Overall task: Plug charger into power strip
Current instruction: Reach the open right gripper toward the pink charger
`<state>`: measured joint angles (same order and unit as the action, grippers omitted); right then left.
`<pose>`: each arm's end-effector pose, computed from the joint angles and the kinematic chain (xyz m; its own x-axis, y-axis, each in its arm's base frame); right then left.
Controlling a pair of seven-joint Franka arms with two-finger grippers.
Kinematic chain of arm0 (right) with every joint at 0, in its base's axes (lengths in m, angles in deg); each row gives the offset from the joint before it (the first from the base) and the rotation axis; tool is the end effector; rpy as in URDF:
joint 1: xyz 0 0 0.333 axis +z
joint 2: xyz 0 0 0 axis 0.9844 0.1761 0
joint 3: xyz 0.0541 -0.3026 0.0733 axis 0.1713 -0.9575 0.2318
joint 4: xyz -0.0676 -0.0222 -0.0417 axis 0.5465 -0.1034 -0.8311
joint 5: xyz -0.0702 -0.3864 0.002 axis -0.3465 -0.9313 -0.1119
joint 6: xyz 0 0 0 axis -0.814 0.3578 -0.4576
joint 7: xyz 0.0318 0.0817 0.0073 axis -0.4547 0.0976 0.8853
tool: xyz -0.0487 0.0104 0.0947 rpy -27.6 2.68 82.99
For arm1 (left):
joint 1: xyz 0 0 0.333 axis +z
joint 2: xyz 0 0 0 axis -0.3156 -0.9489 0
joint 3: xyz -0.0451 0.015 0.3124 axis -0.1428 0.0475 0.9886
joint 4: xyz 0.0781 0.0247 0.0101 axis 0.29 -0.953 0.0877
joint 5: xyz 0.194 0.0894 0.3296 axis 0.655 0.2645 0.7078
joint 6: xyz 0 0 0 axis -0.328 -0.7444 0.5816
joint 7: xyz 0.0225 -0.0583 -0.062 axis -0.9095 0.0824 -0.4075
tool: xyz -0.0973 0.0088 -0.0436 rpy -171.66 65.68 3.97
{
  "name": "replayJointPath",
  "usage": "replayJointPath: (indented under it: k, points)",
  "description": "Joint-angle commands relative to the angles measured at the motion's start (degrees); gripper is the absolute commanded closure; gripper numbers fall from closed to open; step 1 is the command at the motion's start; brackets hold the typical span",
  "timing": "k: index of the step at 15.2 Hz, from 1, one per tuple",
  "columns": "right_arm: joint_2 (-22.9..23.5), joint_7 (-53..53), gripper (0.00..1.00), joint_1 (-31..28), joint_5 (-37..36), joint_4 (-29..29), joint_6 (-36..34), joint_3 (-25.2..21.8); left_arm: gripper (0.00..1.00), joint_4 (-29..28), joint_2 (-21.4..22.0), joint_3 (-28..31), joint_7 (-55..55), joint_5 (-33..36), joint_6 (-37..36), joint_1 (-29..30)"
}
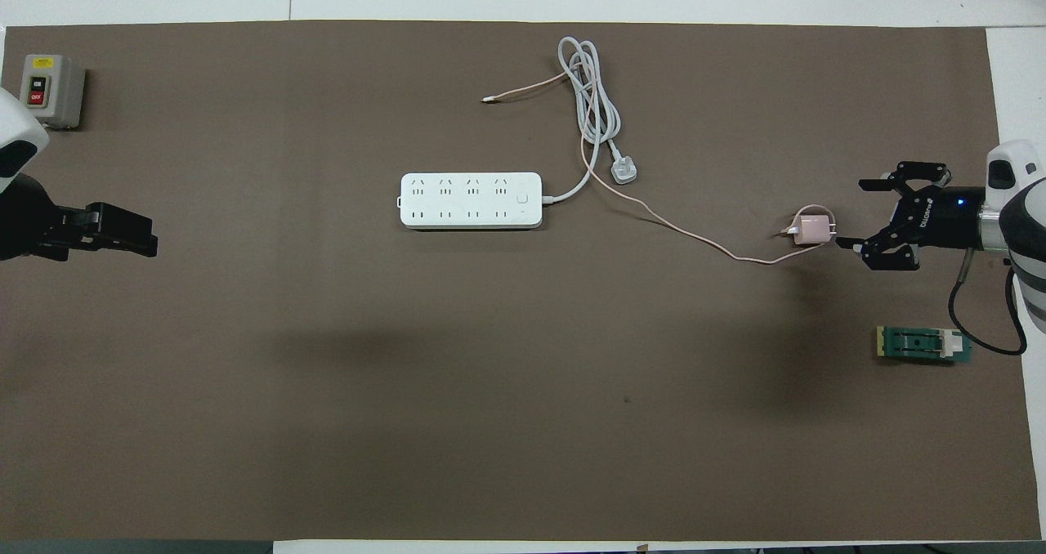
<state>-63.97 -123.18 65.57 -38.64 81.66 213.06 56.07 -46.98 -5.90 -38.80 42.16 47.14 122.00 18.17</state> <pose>0.5622 -0.1425 0.3298 0.4057 0.7083 0.5777 0.8854 -0.4614 -0.0563 0.5363 -0.0345 0.5810 0.9963 -0.0382 -0.0774 -0.0370 -0.9992 0.0159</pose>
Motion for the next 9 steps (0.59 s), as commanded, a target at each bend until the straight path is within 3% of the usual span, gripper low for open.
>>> replayJointPath:
  k: [1,9]
  points:
    - [2.83,-8.71,0.0,-2.15,5.52,0.31,-0.38,0.6,0.0,-1.35,1.37,-0.09,-0.25,0.19,0.35,0.32]
    - [5.82,-20.5,0.0,-2.42,8.7,1.1,-0.55,0.69,0.0,-1.35,1.37,0.0,-0.25,0.19,0.35,0.23]
